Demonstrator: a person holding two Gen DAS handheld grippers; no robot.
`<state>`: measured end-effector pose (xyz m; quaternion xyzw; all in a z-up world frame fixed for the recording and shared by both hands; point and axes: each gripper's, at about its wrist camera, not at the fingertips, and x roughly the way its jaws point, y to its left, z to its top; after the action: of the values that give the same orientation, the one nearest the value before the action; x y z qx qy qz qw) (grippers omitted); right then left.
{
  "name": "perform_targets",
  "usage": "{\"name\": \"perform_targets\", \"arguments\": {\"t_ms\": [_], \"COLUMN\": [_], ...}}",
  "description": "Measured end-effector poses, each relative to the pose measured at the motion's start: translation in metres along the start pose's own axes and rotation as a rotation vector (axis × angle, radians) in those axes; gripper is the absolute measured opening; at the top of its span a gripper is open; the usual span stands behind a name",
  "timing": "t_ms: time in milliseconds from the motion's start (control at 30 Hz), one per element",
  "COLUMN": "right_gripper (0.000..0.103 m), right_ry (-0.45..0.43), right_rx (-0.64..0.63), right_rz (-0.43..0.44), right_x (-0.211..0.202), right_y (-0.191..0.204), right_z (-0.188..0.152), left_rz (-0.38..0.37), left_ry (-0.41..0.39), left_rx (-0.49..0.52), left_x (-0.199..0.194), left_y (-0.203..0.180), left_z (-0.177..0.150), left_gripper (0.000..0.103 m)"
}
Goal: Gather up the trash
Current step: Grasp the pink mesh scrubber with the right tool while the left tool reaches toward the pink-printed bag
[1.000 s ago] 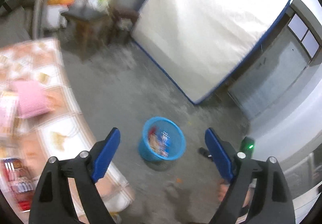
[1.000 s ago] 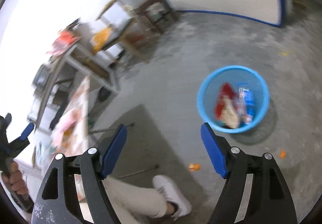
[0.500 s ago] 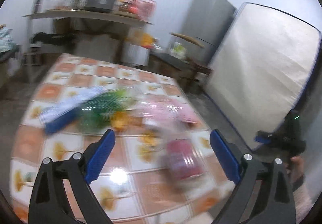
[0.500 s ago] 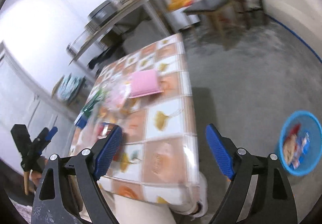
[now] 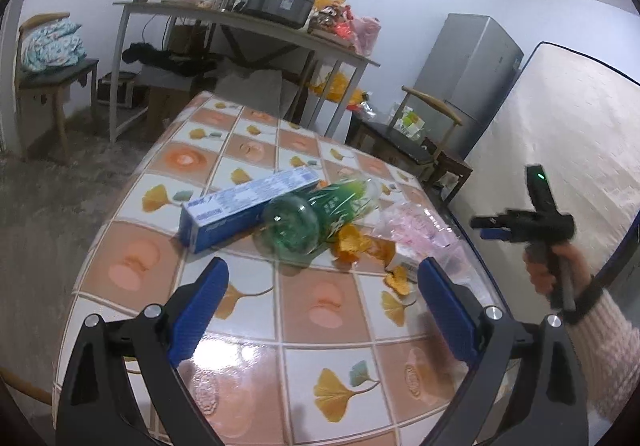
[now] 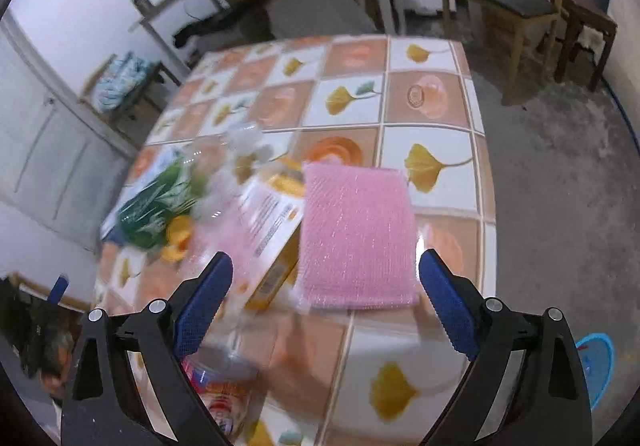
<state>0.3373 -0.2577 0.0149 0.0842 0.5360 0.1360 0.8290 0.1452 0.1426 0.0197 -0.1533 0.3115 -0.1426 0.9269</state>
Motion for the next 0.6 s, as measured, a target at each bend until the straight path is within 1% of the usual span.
{"name": "perform_targets", "arguments": {"t_ms": [133, 200, 367, 500, 567, 600], "right_gripper": [0.090, 0.090, 0.090, 0.090, 0.086, 0.080], "right_ry": [0.057, 0.093, 0.161, 0.188, 0.193, 0.197], "right_rx": [-0.038, -0.034, -0.031, -0.016, 0.014, 0.029], "right_rz": [-0.058, -0.077, -0.068, -0.063, -0.054, -0.047], "right_x": [0.021, 0.032, 0.050, 0.054, 0.054, 0.054], "right_y": [0.001, -0.001, -0.005, -0.009, -0.014, -0.018], "right_z": [0.014, 0.019, 0.023, 0.022, 0.020, 0.019], "left_rz": [0.003, 0.002, -0.012, -0.034, -0.048, -0.065], "left_ry": [0.012, 0.019, 0.038, 0.039, 0.039, 0.042], "left_rx": [-0.012, -0.018, -0.027, -0.013, -0.008, -0.010], "left_x": [0.006, 0.008, 0.016, 0.017, 0.017, 0.018], "left_y": [0.009, 0.012, 0.015, 0.010, 0.006, 0.003], "left_z": [-0.003, -0.003, -0.003, -0.001, 0.001, 0.002], "left_gripper": [0.093, 0.093, 0.093, 0.093, 0.093, 0.093]}}
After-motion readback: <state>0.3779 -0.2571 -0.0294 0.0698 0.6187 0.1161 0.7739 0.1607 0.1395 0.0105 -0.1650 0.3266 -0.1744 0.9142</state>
